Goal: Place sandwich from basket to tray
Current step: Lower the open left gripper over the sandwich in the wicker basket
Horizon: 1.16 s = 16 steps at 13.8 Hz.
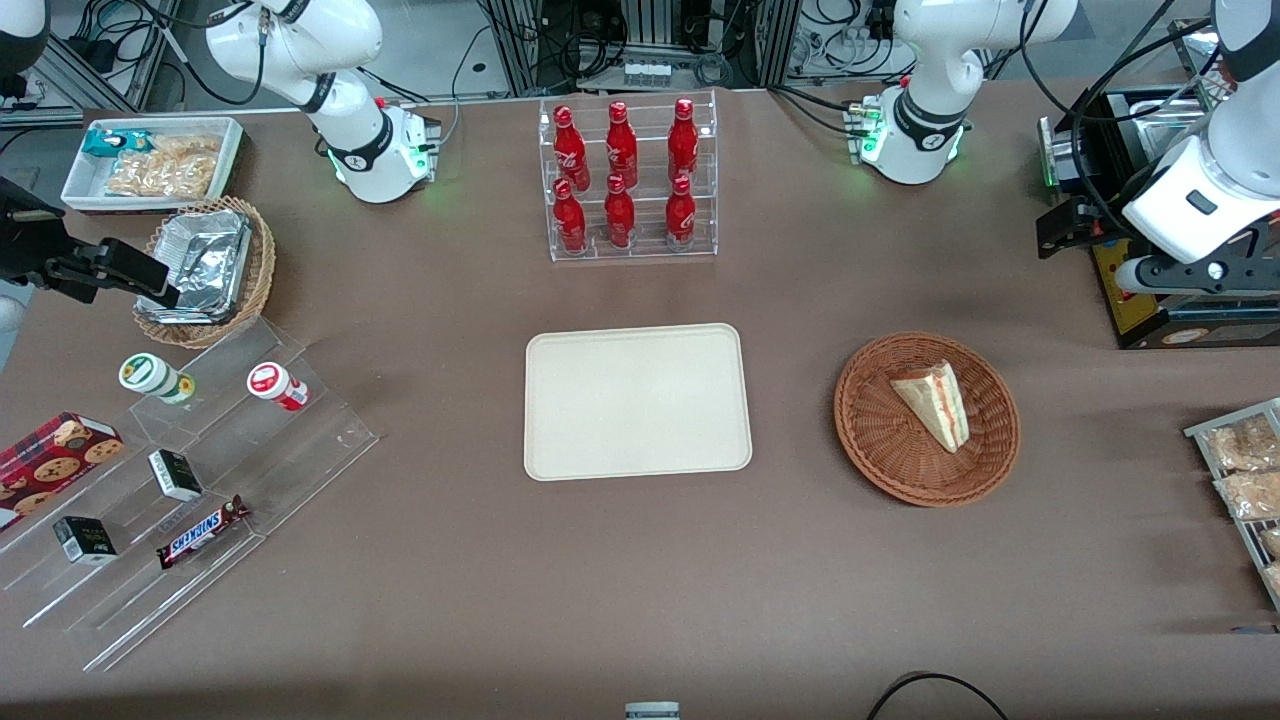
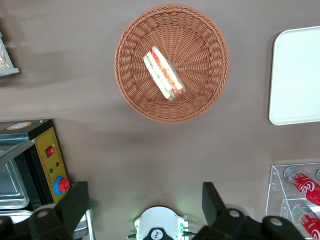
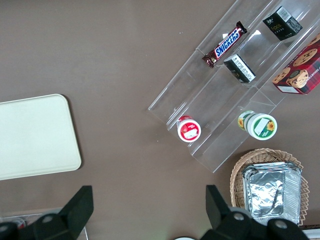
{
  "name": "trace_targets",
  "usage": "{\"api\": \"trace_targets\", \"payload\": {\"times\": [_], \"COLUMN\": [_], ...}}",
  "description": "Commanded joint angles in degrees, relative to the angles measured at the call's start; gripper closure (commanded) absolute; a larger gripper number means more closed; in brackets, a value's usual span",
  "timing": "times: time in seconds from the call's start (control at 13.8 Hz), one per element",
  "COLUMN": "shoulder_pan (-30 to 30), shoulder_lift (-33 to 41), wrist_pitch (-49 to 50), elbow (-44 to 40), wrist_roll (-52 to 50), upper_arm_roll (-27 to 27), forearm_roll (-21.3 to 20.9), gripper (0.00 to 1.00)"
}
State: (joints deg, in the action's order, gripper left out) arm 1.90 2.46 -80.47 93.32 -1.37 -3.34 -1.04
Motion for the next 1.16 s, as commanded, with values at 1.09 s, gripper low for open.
{"api": "trace_targets", "payload": {"times": [1.09], "shoulder_pan": [-0.32], "shoulder_lift": [-0.88], "wrist_pitch": [-44.67], "elbow": [36.84], "wrist_roll": [-7.47], "upper_arm_roll": [-1.14], "forearm_roll": [0.43], "gripper": [0.0]}}
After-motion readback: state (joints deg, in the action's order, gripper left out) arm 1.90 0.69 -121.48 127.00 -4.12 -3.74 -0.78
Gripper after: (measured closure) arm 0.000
